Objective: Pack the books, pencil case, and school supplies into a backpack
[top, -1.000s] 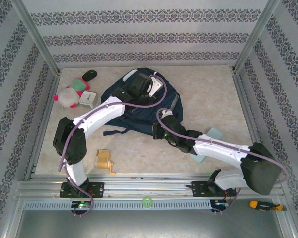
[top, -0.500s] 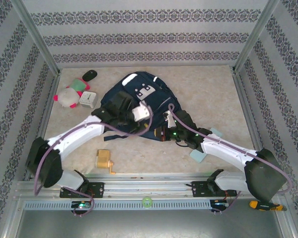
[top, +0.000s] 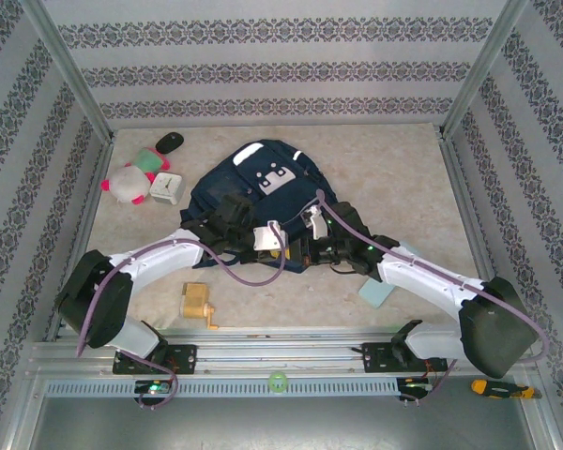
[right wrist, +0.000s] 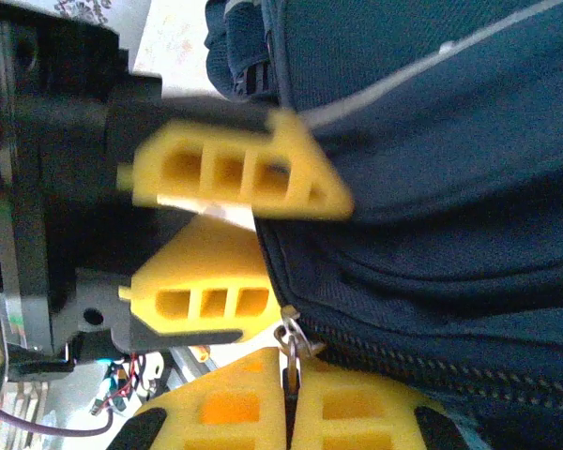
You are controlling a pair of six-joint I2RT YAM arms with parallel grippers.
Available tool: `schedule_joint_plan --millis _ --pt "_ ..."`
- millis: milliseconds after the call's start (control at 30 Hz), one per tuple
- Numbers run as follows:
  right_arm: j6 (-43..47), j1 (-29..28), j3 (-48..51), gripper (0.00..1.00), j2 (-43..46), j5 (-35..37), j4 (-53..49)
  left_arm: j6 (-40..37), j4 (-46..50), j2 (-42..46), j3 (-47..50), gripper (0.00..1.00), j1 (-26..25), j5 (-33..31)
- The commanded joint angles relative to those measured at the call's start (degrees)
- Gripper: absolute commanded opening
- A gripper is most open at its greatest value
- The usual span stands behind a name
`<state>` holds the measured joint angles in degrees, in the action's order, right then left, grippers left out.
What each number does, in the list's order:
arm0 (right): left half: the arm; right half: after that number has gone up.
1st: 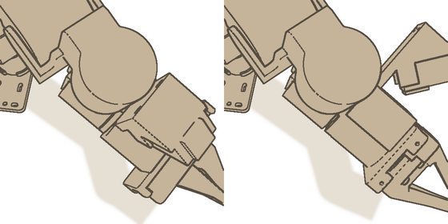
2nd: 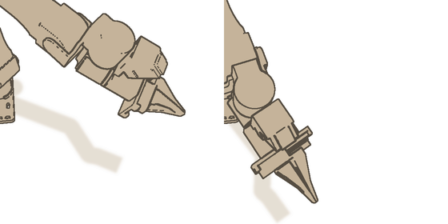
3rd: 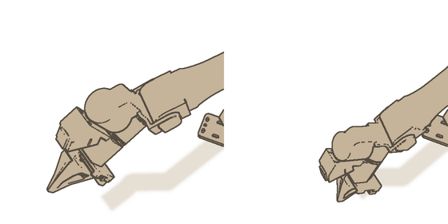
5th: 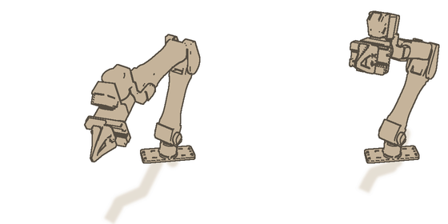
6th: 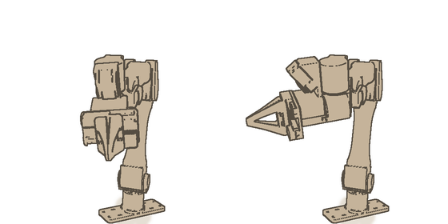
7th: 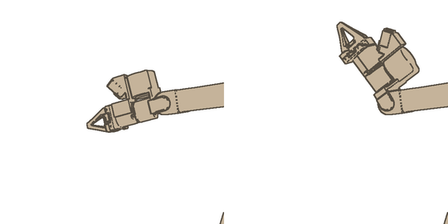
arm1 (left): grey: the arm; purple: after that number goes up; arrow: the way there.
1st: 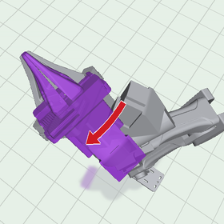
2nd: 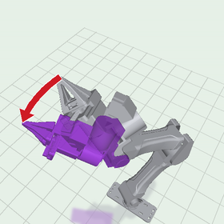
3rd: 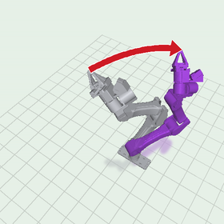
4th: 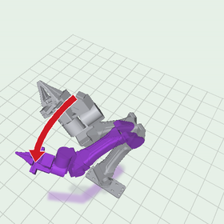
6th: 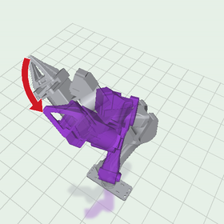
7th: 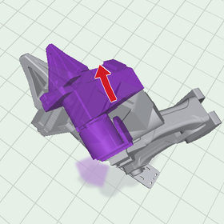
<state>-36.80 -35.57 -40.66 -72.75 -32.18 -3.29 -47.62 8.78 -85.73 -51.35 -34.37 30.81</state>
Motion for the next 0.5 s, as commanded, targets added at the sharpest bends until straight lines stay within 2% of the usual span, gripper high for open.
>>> schedule_joint_plan --millis 0,67,233,400,467 --pt "2.6 3.16 -2.58 0.0 1.34 -4.77 -2.64 -4.88 0.64 1.25 -0.3 0.05 1.0 1.14" --pt "5.34 6.76 -2.58 0.0 2.33 -5.04 -7.28 -6.43 2.62 2.82 1.66 0.01 2.96 1.91" --pt "12.21 15.25 -2.18 0.0 0.85 -6.12 -15.0 -8.04 5.73 6.79 4.46 0.01 7.06 3.44" --pt "14.94 16.35 -3.02 0.0 -1.93 -6.17 -14.74 -10.65 9.36 8.19 4.92 0.02 8.75 3.02" --pt "14.15 15.72 -3.1 0.0 -2.27 -7.95 -12.47 -10.51 9.51 8.94 5.18 0.11 8.79 2.53"
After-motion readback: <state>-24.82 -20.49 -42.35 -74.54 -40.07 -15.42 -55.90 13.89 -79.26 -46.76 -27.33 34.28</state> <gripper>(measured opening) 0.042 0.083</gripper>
